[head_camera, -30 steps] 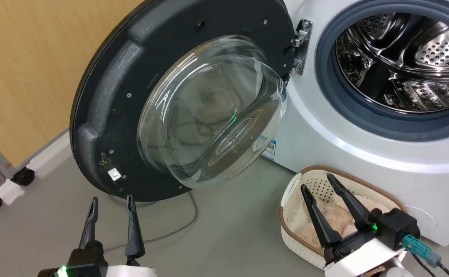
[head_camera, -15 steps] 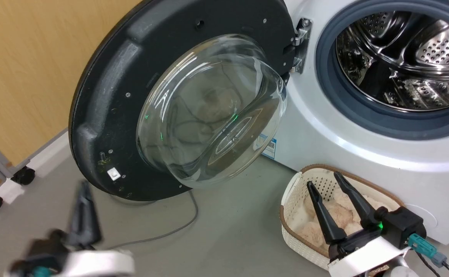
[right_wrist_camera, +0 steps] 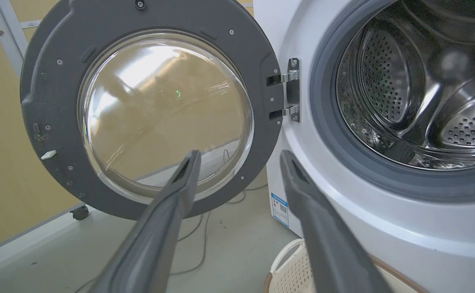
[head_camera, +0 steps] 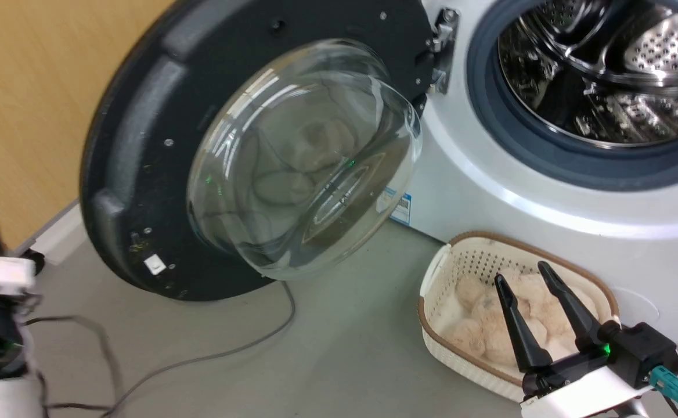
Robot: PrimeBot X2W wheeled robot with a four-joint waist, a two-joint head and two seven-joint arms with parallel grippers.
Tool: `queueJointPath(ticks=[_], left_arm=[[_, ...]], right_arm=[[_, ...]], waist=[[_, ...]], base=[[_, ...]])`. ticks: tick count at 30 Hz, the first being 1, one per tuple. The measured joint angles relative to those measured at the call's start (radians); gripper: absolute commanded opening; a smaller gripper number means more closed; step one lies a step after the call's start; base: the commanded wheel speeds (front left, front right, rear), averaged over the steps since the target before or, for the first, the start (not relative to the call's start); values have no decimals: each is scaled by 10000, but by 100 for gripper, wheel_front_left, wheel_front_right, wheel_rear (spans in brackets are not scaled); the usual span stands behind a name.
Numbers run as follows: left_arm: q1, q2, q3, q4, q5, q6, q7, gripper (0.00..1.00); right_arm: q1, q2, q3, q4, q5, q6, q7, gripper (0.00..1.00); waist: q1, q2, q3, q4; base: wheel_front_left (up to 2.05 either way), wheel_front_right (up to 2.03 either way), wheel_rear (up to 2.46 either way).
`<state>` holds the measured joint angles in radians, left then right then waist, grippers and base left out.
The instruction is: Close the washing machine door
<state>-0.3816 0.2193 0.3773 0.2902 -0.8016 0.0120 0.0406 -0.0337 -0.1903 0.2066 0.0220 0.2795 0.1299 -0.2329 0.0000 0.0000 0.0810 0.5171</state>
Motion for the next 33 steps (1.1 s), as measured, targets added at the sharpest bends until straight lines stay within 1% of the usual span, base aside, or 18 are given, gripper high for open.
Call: queueJointPath(ticks=[1, 2, 4, 5, 7, 11, 16, 20, 24, 33], left_arm=[[-188, 105, 196, 305, -362, -19, 349, 0], [-407, 107, 512, 665, -989, -19, 765, 0], [-961, -144, 1034, 1275, -2414, 33, 1722, 0], [-1152, -196, 1177, 1546, -2911, 46, 2167, 0], [-1379, -167, 1373, 1960, -3469, 115, 2788, 0], [-1488, -48, 1728, 2512, -4447, 52, 3906, 0], [-1480, 201, 1522, 2673, -4711, -318, 5026, 0], [-1260, 184, 1246, 2568, -4974, -587, 5971, 0], [-700, -77, 848, 2013, -5277, -769, 7089, 0], [814, -838, -42, -59, -5672, -752, 8844, 0]], right_arm=[[0, 0, -13, -75, -2, 0, 33, 100], [0, -2, -23, -144, -2, 0, 86, 100], [2, -17, -71, -263, -6, 0, 125, 100], [1, -25, -75, -303, -25, 0, 130, 100], [0, -58, -58, -353, -56, 0, 213, 100], [0, -81, -31, -424, -58, 0, 240, 100], [-3, -174, -79, -468, -54, 0, 297, 100], [-3, -174, -90, -464, -54, 0, 299, 100], [-2, -146, -148, -397, -54, 0, 288, 100], [55, 117, -428, -182, -54, 0, 107, 100]], waist=[[0, 0, 59, -72], [0, 0, 123, -142], [0, 0, 251, -265], [0, 0, 308, -324], [1, 0, 404, -445], [0, 0, 549, -617], [0, 0, 597, -699], [1, 0, 513, -710], [1, 0, 310, -735], [0, 0, -200, -982]], base=[[0, 0, 0], [0, 0, 0], [0, 0, 0], [0, 0, 0], [0, 0, 0], [0, 0, 0], [0, 0, 0], [0, 0, 0], [0, 0, 0], [0, 0, 0]])
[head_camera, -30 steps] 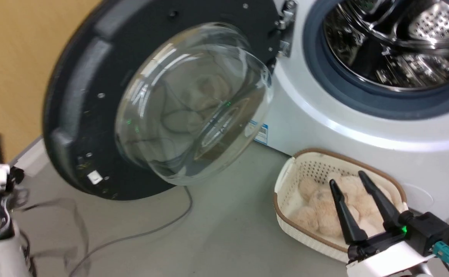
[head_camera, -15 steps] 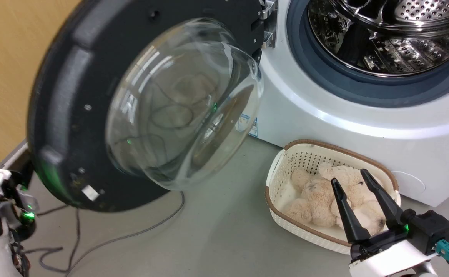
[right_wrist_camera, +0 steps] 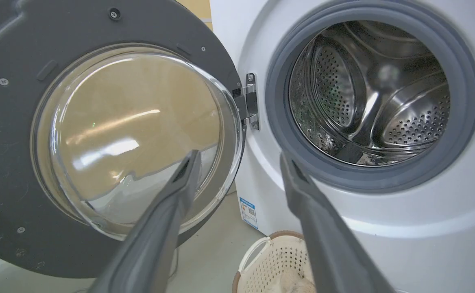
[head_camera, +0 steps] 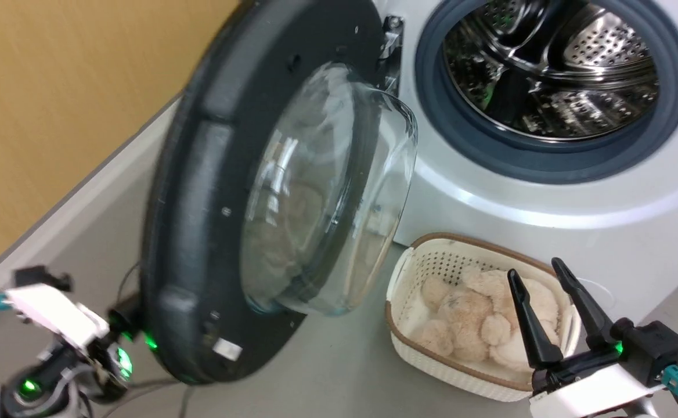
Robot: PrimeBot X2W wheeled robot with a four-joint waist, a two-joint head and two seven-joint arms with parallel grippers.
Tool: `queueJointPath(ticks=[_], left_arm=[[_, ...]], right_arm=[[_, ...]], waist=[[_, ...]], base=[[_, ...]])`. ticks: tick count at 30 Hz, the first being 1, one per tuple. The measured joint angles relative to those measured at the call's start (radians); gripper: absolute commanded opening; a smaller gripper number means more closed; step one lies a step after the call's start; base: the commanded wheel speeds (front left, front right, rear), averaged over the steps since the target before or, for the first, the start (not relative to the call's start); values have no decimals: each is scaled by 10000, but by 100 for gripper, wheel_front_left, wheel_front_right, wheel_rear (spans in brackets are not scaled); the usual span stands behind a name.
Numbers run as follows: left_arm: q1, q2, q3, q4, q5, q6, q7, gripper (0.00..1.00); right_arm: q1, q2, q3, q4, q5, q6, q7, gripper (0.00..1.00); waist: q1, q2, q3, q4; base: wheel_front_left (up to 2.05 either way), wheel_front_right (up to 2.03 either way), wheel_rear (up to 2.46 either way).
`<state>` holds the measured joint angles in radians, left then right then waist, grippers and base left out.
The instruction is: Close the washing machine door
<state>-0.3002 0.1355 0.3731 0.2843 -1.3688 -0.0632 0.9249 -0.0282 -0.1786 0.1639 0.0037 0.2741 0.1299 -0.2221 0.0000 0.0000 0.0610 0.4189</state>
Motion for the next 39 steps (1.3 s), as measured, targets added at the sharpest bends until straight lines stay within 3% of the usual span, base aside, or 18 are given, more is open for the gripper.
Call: queueJointPath(ticks=[8, 13, 20, 26, 39], left_arm=[[1334, -656, -1185, -1528, -558, 215, 863, 0], [1967, -775, -2253, -2320, -1258, 433, 679, 0], [2330, -823, -4408, -2736, -2535, 403, -715, 0], [2119, -849, -5735, -2359, -2368, 244, -2184, 0], [-388, -857, -6930, -713, -2970, -171, -6069, 0]], right_arm=[[206, 46, -176, -6, -8, 0, -25, 100], [204, 35, -224, -92, -8, 0, 12, 100], [190, 25, -228, -178, -15, 0, 15, 100], [130, 6, -226, -232, -15, 0, 8, 100], [-107, 109, -127, -84, 21, 0, -151, 100]], waist=[[0, 0, -216, -586], [0, 0, -184, -1122], [0, 0, 7, -2088], [0, 0, 248, -3118], [0, 0, 1005, -5738]], base=[[0, 0, 0], [0, 0, 0], [0, 0, 0], [0, 0, 0], [0, 0, 0]])
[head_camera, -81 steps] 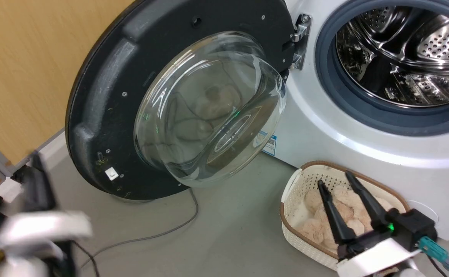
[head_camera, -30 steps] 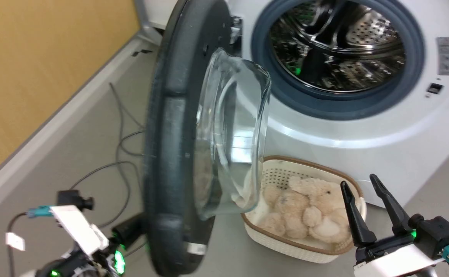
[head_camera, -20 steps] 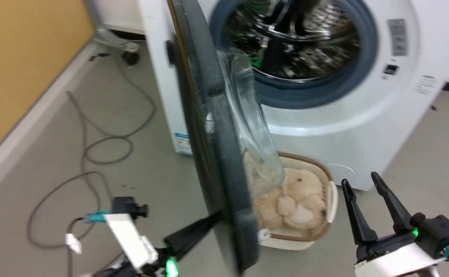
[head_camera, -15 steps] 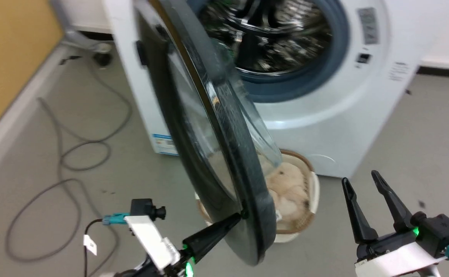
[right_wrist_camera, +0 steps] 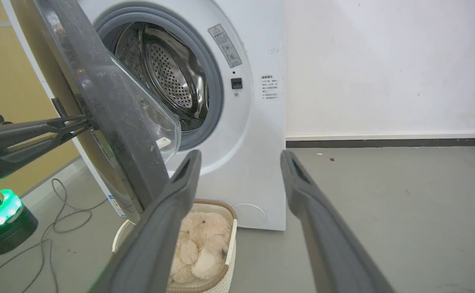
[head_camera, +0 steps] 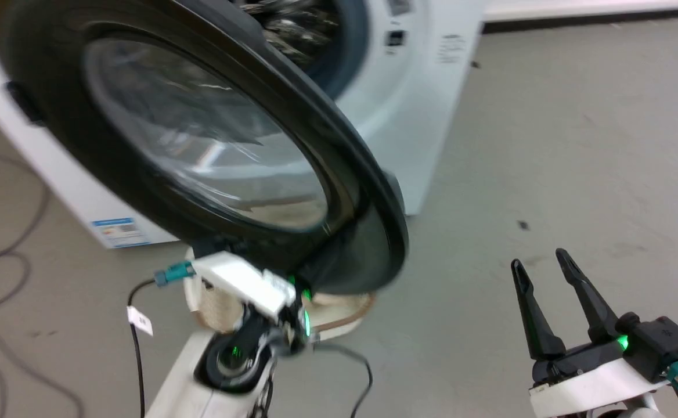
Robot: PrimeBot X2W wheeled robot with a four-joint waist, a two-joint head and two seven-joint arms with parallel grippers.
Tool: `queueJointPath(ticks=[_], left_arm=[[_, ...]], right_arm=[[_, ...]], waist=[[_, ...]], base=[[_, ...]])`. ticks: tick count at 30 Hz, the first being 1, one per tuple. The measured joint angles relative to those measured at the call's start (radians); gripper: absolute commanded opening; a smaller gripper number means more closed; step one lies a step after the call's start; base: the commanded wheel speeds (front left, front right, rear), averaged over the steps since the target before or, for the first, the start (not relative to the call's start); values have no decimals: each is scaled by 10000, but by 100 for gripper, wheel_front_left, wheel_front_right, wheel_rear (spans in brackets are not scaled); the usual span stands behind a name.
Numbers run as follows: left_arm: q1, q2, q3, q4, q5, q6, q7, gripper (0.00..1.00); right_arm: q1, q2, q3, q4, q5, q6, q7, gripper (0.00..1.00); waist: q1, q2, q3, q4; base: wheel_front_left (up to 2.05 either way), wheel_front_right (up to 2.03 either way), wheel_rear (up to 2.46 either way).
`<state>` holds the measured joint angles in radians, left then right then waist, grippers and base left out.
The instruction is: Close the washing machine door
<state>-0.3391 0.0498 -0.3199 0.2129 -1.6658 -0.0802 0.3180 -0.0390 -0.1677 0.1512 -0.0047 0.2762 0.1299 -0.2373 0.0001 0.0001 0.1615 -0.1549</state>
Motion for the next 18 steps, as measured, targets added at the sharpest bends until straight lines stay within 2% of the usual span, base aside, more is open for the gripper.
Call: queueJointPath(ticks=[9, 13, 18], left_arm=[[-2267, -10, -418, 2105, -510, -125, -3120, 0], [-2779, -15, -692, 2763, -803, -284, -3561, 0], [-2826, -29, -1170, 3137, -756, -378, -3547, 0]], right_arm=[[-136, 144, 169, 263, 65, 0, -119, 100], [-139, 196, 163, 307, 65, 0, -146, 100], [-128, 209, 46, 313, 65, 0, -198, 100]], waist=[[0, 0, 319, -1408], [0, 0, 310, -1664], [0, 0, 208, -1424]], base=[[0, 0, 0], [0, 0, 0], [0, 0, 0]])
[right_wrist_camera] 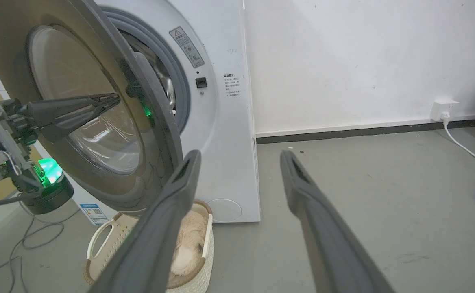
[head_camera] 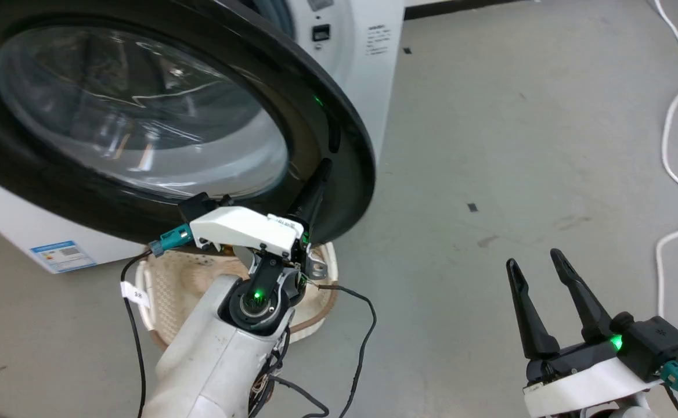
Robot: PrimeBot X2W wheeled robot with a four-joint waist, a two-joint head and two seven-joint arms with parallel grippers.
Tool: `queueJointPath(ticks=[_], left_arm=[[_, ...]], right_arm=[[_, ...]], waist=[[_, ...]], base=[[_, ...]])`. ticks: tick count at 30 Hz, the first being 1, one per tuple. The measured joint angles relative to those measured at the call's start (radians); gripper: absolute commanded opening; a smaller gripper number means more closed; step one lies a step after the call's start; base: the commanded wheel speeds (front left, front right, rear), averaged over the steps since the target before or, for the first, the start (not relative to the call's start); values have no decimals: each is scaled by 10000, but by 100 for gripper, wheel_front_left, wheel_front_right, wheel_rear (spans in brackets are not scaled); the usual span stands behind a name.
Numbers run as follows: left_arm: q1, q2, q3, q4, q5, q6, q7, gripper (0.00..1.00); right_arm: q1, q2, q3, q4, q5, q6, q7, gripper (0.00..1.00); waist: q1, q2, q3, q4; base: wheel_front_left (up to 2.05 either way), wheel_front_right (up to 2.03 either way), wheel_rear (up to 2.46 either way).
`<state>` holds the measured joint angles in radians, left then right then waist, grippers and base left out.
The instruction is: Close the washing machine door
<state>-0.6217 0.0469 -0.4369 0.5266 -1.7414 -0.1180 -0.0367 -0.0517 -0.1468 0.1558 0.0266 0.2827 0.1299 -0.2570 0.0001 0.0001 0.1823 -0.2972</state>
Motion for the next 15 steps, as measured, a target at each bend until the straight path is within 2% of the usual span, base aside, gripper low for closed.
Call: queueJointPath(ticks=[4, 8, 14, 15], left_arm=[[138, 142, -328, 25, 740, -56, -357, 0], [759, 625, -1156, -706, 1877, -81, -435, 0], [1537, 2151, -2500, -1440, 4767, -65, -1538, 0], [1611, 2395, -2610, -1453, 5281, 125, -1718, 0]], right_arm=[[21, -8, -13, -12, 0, 0, -2, 100], [81, -31, -176, -15, -2, 0, -2, 100], [328, -100, -364, -35, 0, 0, -4, 100], [365, -111, -380, -42, 0, 0, -4, 100]], waist=[[0, 0, -150, 358], [0, 0, -348, 829], [0, 0, -742, 1623], [0, 0, -816, 1759]], base=[[0, 0, 0], [0, 0, 0], [0, 0, 0], [0, 0, 0]])
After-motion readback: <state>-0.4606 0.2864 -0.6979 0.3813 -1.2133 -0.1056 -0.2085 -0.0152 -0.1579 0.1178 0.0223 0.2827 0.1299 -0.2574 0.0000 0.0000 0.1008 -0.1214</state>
